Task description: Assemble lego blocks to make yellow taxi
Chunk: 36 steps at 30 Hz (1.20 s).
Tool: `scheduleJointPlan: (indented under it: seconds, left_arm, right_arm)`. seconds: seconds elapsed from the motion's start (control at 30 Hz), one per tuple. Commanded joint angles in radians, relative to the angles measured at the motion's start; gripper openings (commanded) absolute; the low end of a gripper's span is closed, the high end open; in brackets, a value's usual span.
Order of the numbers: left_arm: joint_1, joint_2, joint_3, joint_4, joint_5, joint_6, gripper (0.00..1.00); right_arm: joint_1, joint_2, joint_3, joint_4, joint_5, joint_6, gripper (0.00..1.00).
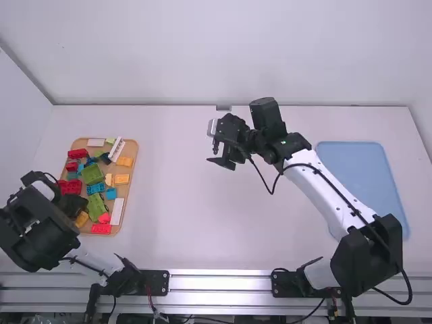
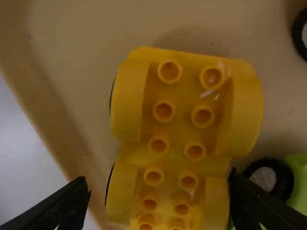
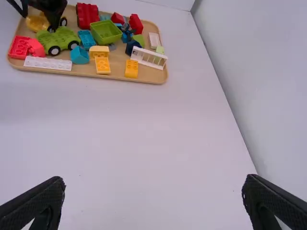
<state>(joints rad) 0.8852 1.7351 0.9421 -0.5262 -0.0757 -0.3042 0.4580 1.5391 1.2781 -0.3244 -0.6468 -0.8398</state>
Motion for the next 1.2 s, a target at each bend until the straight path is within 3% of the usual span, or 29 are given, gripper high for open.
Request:
scheduleJointPlan:
  seconds: [0.0,0.23,0.37,0.53,0.63,0.7,0.83,0.97,1.03,1.17]
  left_arm:
    - [-0.008,0.0,-0.025,0.008,0.005,0.067,0.77]
    - [-0.008,0.0,-0.061,0.049,0.042,0.193,0.83]
    - [-0.008,0.0,-0.061,0.059,0.038,0.159,0.75]
    - [-0.007,-0.001,-0.059,0.065,0.039,0.134,0.55]
    - [-0.001,-0.005,-0.048,0.068,0.054,0.128,0.61]
    - [-0.004,-0.018,-0.035,0.055,0.061,0.13,0.57]
    - [-0.002,-0.161,-0.011,-0.016,0.064,0.111,0.44]
    - [-0.023,-0.327,-0.014,-0.057,0.145,0.167,0.46]
    - [-0.071,-0.435,-0.014,-0.11,0.294,0.318,0.51]
    - [-0.239,-0.567,-0.014,-0.179,0.443,0.462,0.35]
  right_arm:
    - [0.0,0.012,0.029,-0.001,-0.003,0.005,0.99]
    - [0.0,0.012,0.029,0.0,-0.003,0.005,0.99]
    - [0.001,0.011,0.03,0.001,-0.002,0.002,0.98]
    - [0.0,0.011,0.03,0.0,-0.003,0.003,0.99]
    - [-0.001,0.011,0.03,0.0,-0.003,0.003,0.99]
    - [-0.006,0.011,0.03,0.0,-0.003,0.002,0.99]
    - [-0.019,0.011,0.03,0.002,-0.006,0.007,0.99]
    - [-0.031,0.011,0.03,-0.005,-0.01,0.006,0.99]
    - [-0.035,0.011,0.03,-0.008,-0.01,0.006,0.99]
    - [-0.034,0.007,0.03,-0.008,-0.01,0.006,0.99]
